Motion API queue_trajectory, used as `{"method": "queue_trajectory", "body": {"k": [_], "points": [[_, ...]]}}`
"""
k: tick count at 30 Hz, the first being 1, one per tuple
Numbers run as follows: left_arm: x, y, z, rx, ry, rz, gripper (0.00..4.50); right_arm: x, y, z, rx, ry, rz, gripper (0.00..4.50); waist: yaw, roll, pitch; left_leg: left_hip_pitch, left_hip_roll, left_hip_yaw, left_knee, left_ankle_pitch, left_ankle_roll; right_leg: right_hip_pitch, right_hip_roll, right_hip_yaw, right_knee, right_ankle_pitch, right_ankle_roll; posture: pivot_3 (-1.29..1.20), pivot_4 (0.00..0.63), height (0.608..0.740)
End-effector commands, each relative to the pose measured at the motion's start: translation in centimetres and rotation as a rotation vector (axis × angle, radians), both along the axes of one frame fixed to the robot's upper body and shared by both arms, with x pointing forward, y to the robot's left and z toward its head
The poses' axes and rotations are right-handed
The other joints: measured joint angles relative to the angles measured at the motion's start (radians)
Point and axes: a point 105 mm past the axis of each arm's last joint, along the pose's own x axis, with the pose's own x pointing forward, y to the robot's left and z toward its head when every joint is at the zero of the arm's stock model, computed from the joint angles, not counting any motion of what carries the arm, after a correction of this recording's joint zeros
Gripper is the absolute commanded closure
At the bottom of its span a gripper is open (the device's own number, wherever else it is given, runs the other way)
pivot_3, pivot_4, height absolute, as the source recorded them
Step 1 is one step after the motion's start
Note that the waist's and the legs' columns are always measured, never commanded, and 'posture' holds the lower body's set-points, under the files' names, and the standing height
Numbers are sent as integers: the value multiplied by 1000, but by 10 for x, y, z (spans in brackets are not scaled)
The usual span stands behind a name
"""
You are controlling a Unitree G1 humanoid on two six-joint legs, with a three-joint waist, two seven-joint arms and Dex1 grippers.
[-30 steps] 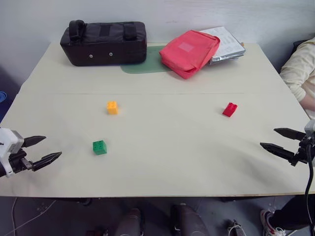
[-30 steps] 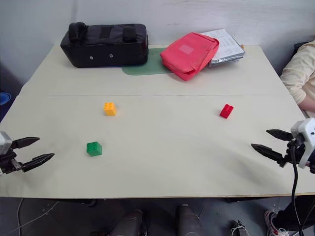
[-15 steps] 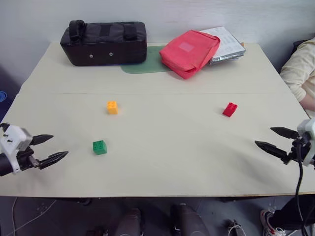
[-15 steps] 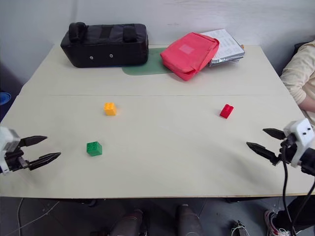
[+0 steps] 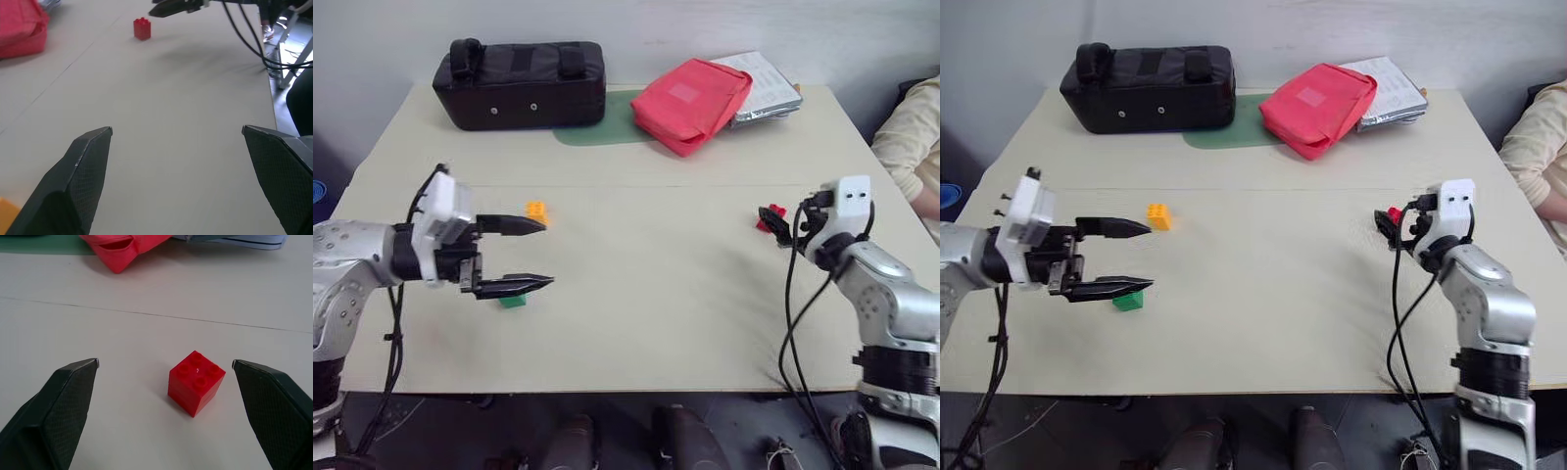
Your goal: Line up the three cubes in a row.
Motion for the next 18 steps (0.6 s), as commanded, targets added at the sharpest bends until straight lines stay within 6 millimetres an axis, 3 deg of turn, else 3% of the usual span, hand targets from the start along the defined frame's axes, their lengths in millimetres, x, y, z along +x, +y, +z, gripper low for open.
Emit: {"method": "queue_trajectory", "body": {"k": [1, 11, 18], "points": [[-7, -15, 6, -5, -11, -86, 25, 10, -13, 4, 28, -10, -151, 0, 0, 0, 0, -1, 0, 0, 0, 0, 0, -1, 1, 0, 0, 0, 0, 0, 150, 740], [-1, -26, 10, 5, -50, -103, 25, 37, -2, -5, 225, 33, -245, 0, -3, 0, 0, -4, 1, 4, 2, 2, 0, -6, 3, 3, 4, 0, 0, 0, 150, 740], [1, -23, 12, 21, -72, -79, 25, 51, -3, -23, 213, 96, -322, 0, -4, 0, 0, -4, 1, 4, 3, 2, 1, -6, 3, 4, 4, 0, 0, 0, 150, 740]]}}
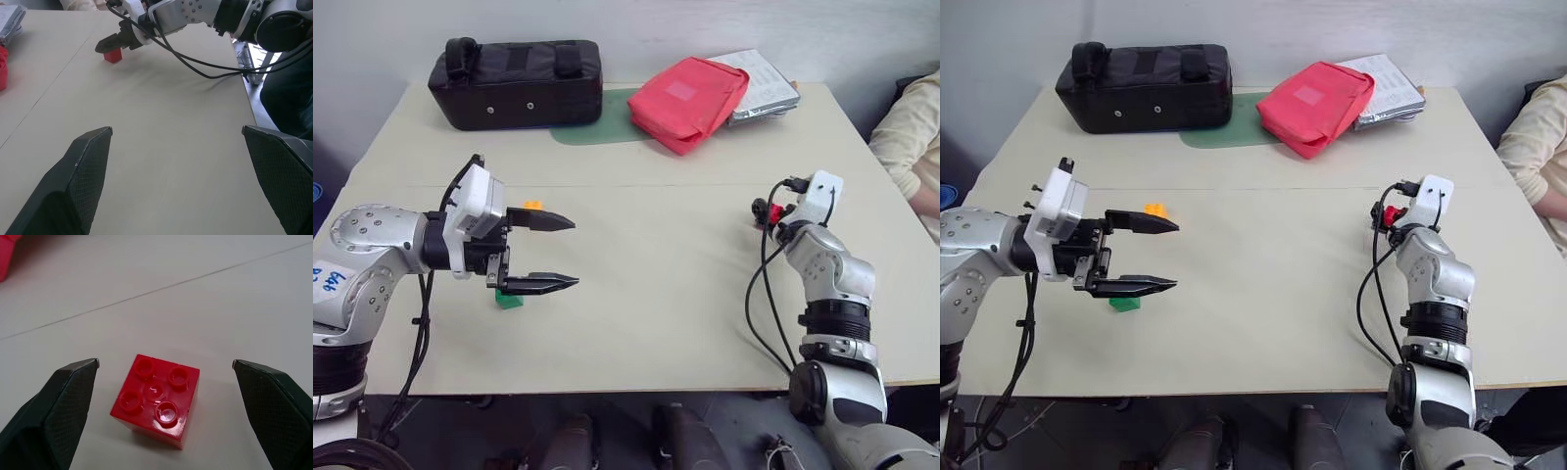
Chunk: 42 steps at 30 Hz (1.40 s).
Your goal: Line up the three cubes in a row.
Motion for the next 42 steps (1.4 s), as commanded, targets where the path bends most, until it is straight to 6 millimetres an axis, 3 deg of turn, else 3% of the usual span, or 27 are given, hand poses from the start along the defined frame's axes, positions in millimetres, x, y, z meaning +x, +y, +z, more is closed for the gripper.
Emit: {"method": "queue_trajectory", "body": {"k": [1, 2, 5, 11, 14, 20, 22, 23, 25, 30, 35, 42], "points": [[-1, 0, 8, 5, -50, 5, 25, 7, 1, 12, -28, -45, -7, 0, 0, 0, 0, 0, 0, 0, 0, 0, 0, 0, 0, 0, 0, 0, 0, 0, 150, 740], [-1, 1, 8, 5, -52, 8, 25, 8, 3, 12, -41, -40, 0, 0, 0, 0, 0, 0, 0, 0, 0, 0, 0, 0, 0, 0, 0, 0, 0, 0, 150, 740], [0, 1, 8, 6, -56, 14, 0, 10, 7, 8, -88, -23, 16, 653, -2, 0, 0, 0, 0, 0, 0, 0, 0, 0, 0, 0, 0, 0, 0, 0, 150, 740], [1, 1, 7, 6, -55, 15, 0, 6, 7, 7, -151, -32, 55, 2659, -3, 0, 0, 0, 1, 0, 0, 0, 0, 0, 1, 0, 0, 0, 0, 0, 150, 740], [0, -1, 7, 5, -53, 5, 0, -1, 12, 9, -268, -35, 165, 2982, -1, 0, 0, 0, 1, 0, 0, 0, 0, 0, 0, 0, 0, 0, 0, 0, 150, 740], [-5, -7, 10, -1, -34, -47, 0, -22, 32, 45, -279, -158, 538, 2968, 4, 0, 0, -2, 0, 0, 1, 0, 1, 0, 0, 0, -1, 1, 1, 0, 150, 740], [-8, -9, 11, -2, -18, -73, 0, -43, 50, 56, -288, -194, 791, 2968, 3, 0, 0, -2, 1, 0, 1, -1, 1, 0, 1, 0, -1, 1, 1, 0, 150, 740], [-12, -12, 9, 12, -2, -109, 0, -69, 62, 59, -349, -202, 1020, 2968, 4, 0, 0, -2, 1, 0, 1, -1, 1, -1, 1, 0, -1, 1, 1, 0, 150, 740], [-17, -15, 5, 36, 20, -149, 0, -102, 74, 54, -417, -166, 1294, 2968, 9, 1, 0, -4, 1, -1, 1, -1, 3, -1, 2, -1, -3, 1, 1, 0, 150, 740], [-32, -21, -11, 127, 54, -261, 0, -153, 99, 30, -487, -93, 1714, 2968, 3, 0, 0, -6, 1, -2, 5, -3, 5, 0, 2, -1, -4, 2, 3, 0, 150, 740], [-39, -21, -15, 166, 48, -300, 0, -161, 110, 5, -599, -102, 1821, 2968, 7, 0, 0, -6, 1, -2, 6, -2, 4, -1, 1, -1, -4, 2, 3, 0, 150, 740], [-42, -16, -18, 193, 47, -277, 0, -152, 112, -24, -717, -118, 1806, 2968, 7, 0, 0, -6, 1, -3, 6, -2, 3, -1, 1, -1, -4, 2, 3, 0, 150, 740]]}}
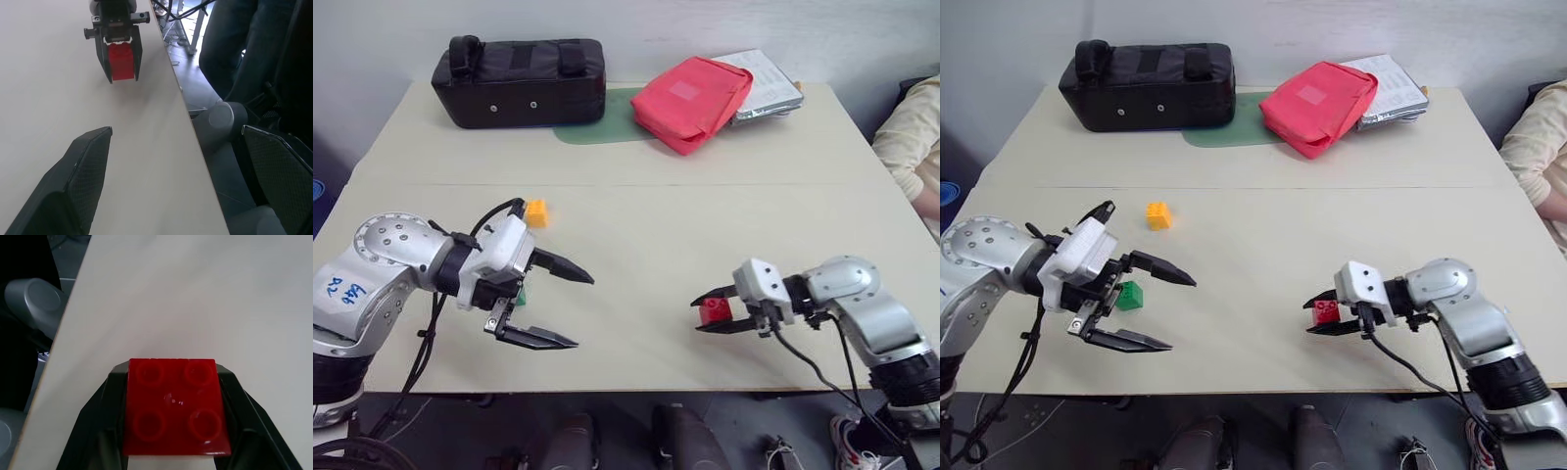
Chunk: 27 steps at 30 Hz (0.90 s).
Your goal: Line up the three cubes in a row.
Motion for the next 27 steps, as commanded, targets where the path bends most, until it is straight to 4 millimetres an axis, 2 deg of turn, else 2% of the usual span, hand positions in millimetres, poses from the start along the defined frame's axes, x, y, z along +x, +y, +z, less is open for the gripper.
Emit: {"method": "queue_trajectory", "body": {"k": [1, 10, 15, 17, 19, 24, 27], "points": [[-3, 2, 7, 7, -42, 2, 0, 0, -3, -1, -20, -54, 18, 2968, 1, 0, 0, 0, 0, 0, 0, 0, 0, 0, 0, 0, 0, 0, 0, 0, 150, 740], [-1, -1, 7, -14, -49, 16, 0, -6, -2, -18, -29, -61, 34, 2968, 1, 0, 0, 0, 0, -1, 1, 0, 0, 0, 0, -1, 1, 0, 0, 0, 150, 740], [-3, -2, 6, -16, -43, -2, 0, -3, -4, -23, -32, -54, 11, 2968, 0, 0, 0, 0, 0, -1, 1, 0, 0, 0, 0, -1, 1, 0, 0, 0, 150, 740], [-3, -2, 5, -14, -40, -7, 0, -3, -6, -23, -36, -53, 7, 2262, 0, 0, 0, 0, 0, -1, 1, 0, 0, 0, 0, -1, 1, 0, 0, 0, 150, 740], [-3, -2, 5, -14, -40, -7, 0, -4, -7, -23, -40, -49, 12, 1903, 0, 0, 0, 0, 0, -1, 1, 0, 0, 0, 0, -1, 1, 0, 0, 0, 150, 740], [-1, 2, 2, -14, -36, 15, 0, -9, -13, -16, -47, -56, 25, 189, 1, 0, 0, 0, 0, -1, 1, 0, 0, 0, 0, -1, 1, 0, 0, 0, 150, 740], [1, 7, -1, -15, -33, 59, 0, -12, -18, -2, -37, -65, 21, 87, 1, 0, 0, 0, 0, -1, 2, 0, 0, 0, 0, -1, 1, 0, 0, 0, 150, 740]]}}
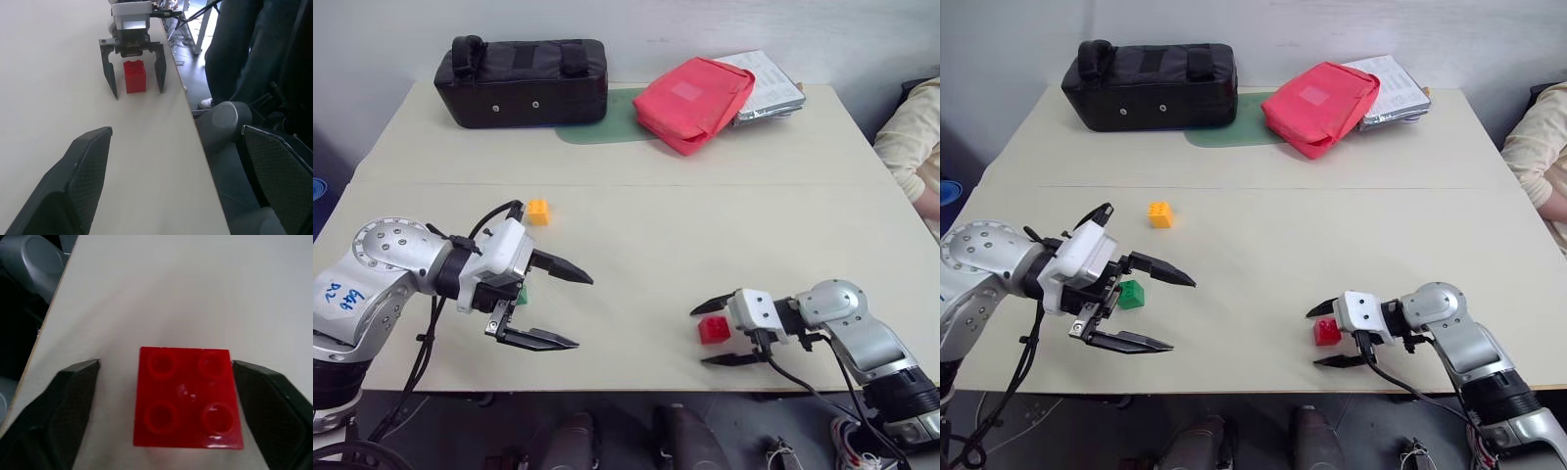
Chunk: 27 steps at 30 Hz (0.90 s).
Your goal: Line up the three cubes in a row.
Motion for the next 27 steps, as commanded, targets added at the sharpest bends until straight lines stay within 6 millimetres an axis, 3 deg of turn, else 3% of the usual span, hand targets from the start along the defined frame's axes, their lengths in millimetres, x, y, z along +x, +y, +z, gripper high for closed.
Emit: {"method": "queue_trajectory", "body": {"k": [1, 4, 7, 13, 15, 17, 21, 27], "points": [[1, 8, 4, -4, -40, 47, 0, -2, -8, 28, 30, -48, -2, 87, -1, 0, 0, 0, 0, 0, 0, 0, 0, 0, 0, 0, 0, 0, 0, 0, 150, 740], [7, 27, 0, -18, -35, 187, 0, -4, -15, 54, 69, -41, -23, 87, -3, 0, 0, 0, 0, 0, 0, 0, 0, 0, 0, 0, 0, 0, 0, 0, 150, 740], [8, 64, -9, -36, -22, 419, 0, -3, -20, 86, 124, -36, -56, 87, -7, 0, 0, 1, 1, 0, -1, 0, 0, 0, 0, 0, 0, 0, 0, 0, 150, 740], [-21, 135, -36, -32, 8, 829, 0, -4, -15, 131, 214, -45, -51, 87, -3, 0, 0, 2, 2, -2, -2, -2, 1, 0, -2, -1, -4, -1, -3, 0, 150, 740], [-36, 169, -47, -1, 3, 980, 0, -2, -11, 140, 229, -56, -36, 87, -3, 0, 0, 2, 2, -3, -3, -2, 1, 0, -2, -1, -6, -2, -3, 0, 150, 740], [-46, 188, -54, 26, -2, 1055, 0, -1, -8, 143, 237, -57, -26, 87, 0, 0, 0, 2, 2, -3, -3, -4, 3, 0, -2, -2, -6, -2, -4, 0, 150, 740], [-44, 199, -54, 48, -36, 1079, 0, 0, 0, 142, 239, -56, -1, 87, 14, 0, 0, 2, 0, -5, -3, -6, 4, 1, -5, -4, -6, -2, -4, 0, 150, 740], [-3, 169, -42, 25, -67, 876, 0, -6, 8, 145, 241, -55, 29, 87, 20, 0, 0, 1, -1, -6, -4, -6, 4, 1, -7, -6, -7, -2, -4, 0, 150, 740]]}}
